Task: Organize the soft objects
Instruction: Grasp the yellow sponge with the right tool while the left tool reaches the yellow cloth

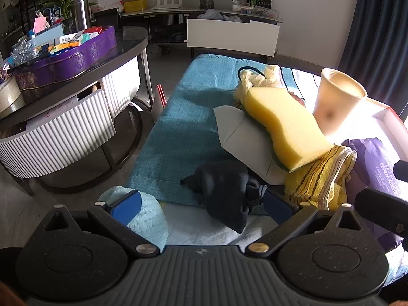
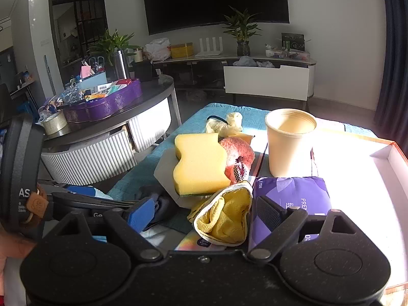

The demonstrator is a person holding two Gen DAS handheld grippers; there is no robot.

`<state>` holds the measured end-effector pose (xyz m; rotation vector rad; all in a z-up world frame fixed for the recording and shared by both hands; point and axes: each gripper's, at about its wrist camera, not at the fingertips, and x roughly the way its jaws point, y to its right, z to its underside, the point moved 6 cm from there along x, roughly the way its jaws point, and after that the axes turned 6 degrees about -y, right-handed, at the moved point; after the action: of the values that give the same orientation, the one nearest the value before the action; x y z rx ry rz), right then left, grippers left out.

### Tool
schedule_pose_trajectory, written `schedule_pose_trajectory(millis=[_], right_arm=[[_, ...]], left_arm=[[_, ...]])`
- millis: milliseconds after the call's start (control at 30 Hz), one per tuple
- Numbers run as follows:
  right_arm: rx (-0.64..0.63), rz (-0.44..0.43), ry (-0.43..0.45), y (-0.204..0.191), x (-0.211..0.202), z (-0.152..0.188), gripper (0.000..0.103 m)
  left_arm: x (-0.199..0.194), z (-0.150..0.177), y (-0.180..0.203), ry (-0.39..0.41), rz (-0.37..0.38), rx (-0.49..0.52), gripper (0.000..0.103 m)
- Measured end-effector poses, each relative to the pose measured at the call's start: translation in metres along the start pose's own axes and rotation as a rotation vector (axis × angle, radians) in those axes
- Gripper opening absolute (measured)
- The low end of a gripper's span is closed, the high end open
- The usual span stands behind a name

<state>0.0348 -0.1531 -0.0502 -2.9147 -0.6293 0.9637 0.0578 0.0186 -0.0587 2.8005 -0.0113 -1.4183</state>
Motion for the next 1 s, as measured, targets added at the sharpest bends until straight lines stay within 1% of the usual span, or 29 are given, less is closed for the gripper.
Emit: schedule_pose_trajectory(millis=[200,433,633,733,900,1000], right_arm=[[-0.007,-0.004,0.008,0.0,0.001,-0.005,0.102],[0.021,-0.014,-0.003,0.006,-0.001,-0.009,0.102],[0.029,-0.01,-0.011,0.012,0.001,-0.011,0.102],[0.028,-0.03,-0.019,0.011,0.006,-0.016,0.102],[-0.02,-0.058,-0.041,-0.004,0.026,-0.029,0.102],[-0.014,-0.07,-0.056,-0.007,0.04,-0.036,0.102]], left_arm=[[-0.003,0.0,-0.004,0.005,0.024,-0.013,0.103],[-0.01,0.004,-0.005,0.005,0.037,-0.003,0.103],[-0.011,0.006,-0.01,0.004,0.03,0.001,0.103],[-0.011,0.004,-0.011,0.004,0.041,-0.004,0.103],[-0.008,0.002,-0.009,0.001,0.047,0.001,0.103],[-0.005,-0.001,-0.009,-0.001,0.051,0.0,0.103]])
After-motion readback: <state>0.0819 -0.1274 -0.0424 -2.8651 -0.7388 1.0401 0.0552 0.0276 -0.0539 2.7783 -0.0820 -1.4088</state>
